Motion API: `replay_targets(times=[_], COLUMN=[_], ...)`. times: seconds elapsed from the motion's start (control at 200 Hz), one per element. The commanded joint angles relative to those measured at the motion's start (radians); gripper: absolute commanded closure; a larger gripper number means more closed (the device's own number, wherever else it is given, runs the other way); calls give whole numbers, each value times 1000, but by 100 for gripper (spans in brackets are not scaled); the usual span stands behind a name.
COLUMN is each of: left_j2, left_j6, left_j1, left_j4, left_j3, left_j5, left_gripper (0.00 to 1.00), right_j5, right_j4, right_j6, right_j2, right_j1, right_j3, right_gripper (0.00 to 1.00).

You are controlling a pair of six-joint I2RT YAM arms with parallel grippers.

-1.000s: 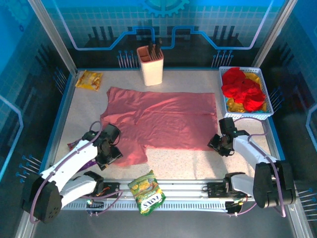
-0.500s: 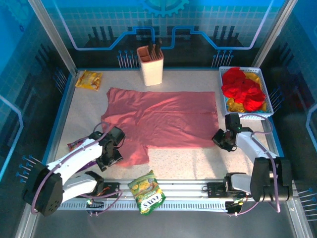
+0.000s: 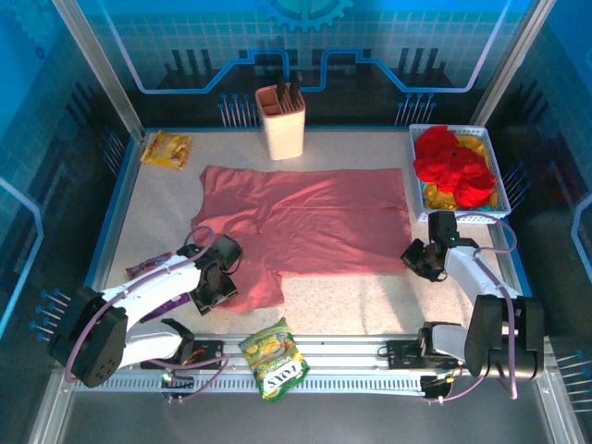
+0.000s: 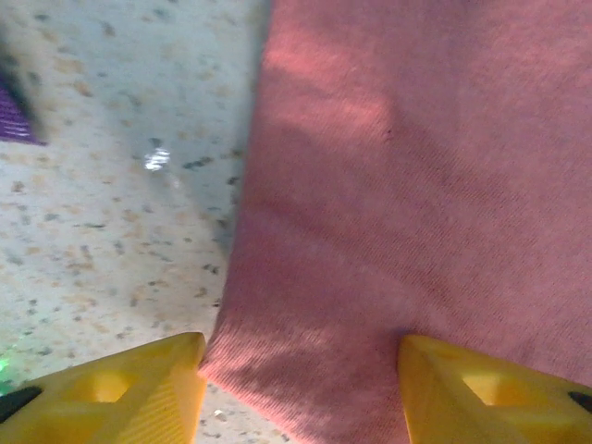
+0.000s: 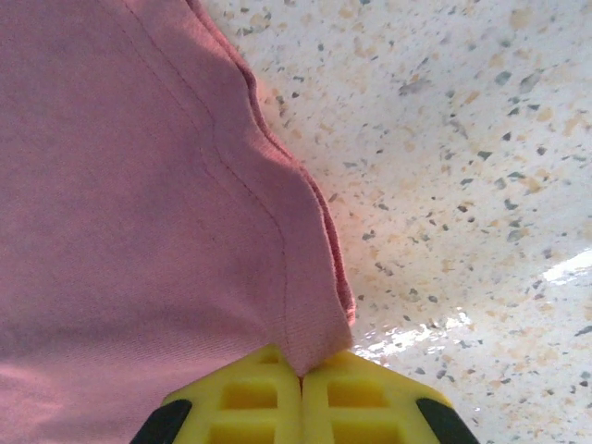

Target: Fold and stack the t-shirts

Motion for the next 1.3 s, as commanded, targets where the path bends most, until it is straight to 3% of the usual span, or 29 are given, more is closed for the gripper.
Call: replay_targets(times=[0.0, 0.125, 0.325, 0.585, 0.786, 1.046, 1.296], left_j2=[52, 84, 66, 58, 135, 311, 447], left_j6=[-28, -10, 49, 256, 388, 453, 496], left_j1=[-22, -26, -21, 120, 245, 298, 346], left_j4=[54, 77, 3, -88, -76, -37, -48], left_j3=[-8, 9, 100, 328, 486, 680, 840], left_j5=[19, 4, -29, 1, 37, 74, 34], left_gripper=[46, 61, 100, 100, 100, 100, 100], right_j5=[-20, -20, -39, -43, -56, -44, -14], right_j4=[-14, -16, -33, -56, -47, -29, -23], right_j6=[-19, -26, -47, -48, -31, -29, -35], right_j2=[-15, -16, -21, 6, 77, 207, 331], right_j1=[-17, -18, -19, -18, -22, -21, -21], right_j3=[9, 8, 26, 131, 230, 352, 457], right_gripper=[100, 100, 100, 100, 100, 100, 99])
